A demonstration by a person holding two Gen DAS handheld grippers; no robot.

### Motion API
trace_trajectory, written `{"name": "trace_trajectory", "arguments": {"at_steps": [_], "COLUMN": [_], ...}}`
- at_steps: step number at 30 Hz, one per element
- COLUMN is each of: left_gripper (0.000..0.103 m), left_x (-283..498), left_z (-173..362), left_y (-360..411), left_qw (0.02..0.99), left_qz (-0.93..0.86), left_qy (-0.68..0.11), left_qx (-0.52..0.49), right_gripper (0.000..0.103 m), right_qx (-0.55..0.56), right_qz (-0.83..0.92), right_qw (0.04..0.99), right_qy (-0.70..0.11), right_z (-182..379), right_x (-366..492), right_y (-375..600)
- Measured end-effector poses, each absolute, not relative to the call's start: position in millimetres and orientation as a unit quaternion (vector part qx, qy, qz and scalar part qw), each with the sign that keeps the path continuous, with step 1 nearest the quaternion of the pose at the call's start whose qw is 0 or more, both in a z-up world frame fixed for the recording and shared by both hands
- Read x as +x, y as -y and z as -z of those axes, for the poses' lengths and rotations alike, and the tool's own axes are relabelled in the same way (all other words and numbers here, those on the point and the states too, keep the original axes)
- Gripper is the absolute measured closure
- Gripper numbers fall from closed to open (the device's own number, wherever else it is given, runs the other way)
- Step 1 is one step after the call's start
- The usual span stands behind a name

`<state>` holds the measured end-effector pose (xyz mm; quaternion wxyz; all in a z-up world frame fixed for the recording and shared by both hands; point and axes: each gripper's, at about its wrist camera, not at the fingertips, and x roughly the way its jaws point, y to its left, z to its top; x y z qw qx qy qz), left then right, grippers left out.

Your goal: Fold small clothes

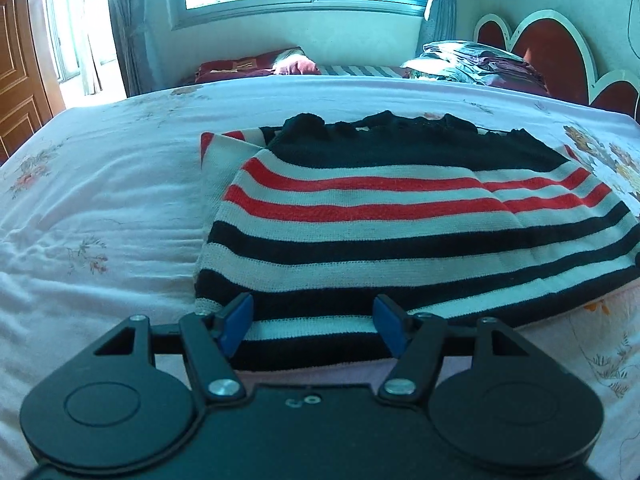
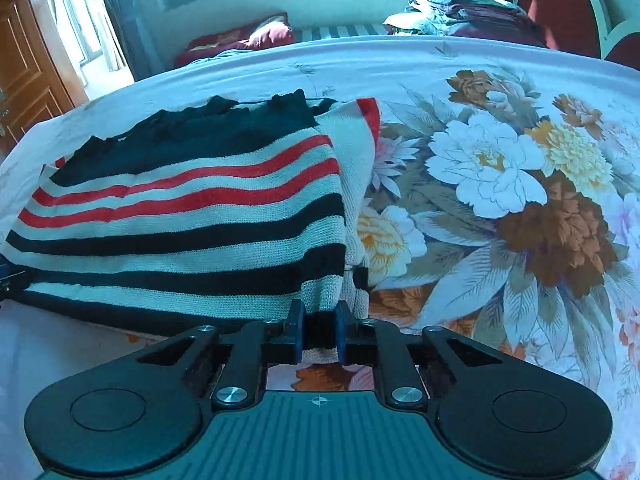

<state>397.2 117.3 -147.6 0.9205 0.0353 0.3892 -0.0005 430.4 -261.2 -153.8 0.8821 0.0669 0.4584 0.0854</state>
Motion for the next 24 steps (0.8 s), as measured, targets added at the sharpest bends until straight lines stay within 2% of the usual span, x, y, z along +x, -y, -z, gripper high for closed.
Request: {"name": "trace_trajectory", "arguments": {"at_steps": [8,11,13,17,24], "left_gripper": [0.039,0.037,0.037,0.034,0.031], "left_x": [386.8,377.9,379.6,385.1,385.8], "left_z": [146.6,137.0,142.1,157.3,158.0], "left_y": [-113.0,-101.2,-95.9,-101.2,-101.6], "left_qw": [0.922,0.932,0.929,0.921,0.919], "left_qz": [-0.026,-0.018,-0.010,-0.017,-0.023], "left_qy": [-0.381,-0.354,-0.363,-0.386,-0.391], "left_qx": [0.060,0.076,0.079,0.051,0.051], "right_gripper": [0.097,0.097,0.097,0.097,0.097], "right_qx": [0.017,-0.021,-0.003,-0.034,-0.024], "right_qz": [-0.061,-0.038,-0.071,-0.094,-0.093], "right_qw": [0.885,0.910,0.914,0.891,0.895], "right_qy": [-0.462,-0.412,-0.399,-0.442,-0.435], "right_z": [152.1,132.8,128.6,153.6,166.0], "right_x": [415.8,405.2,403.5,410.3,405.8], "right_y": [254.4,249.8,246.3,226.0,230.8]}}
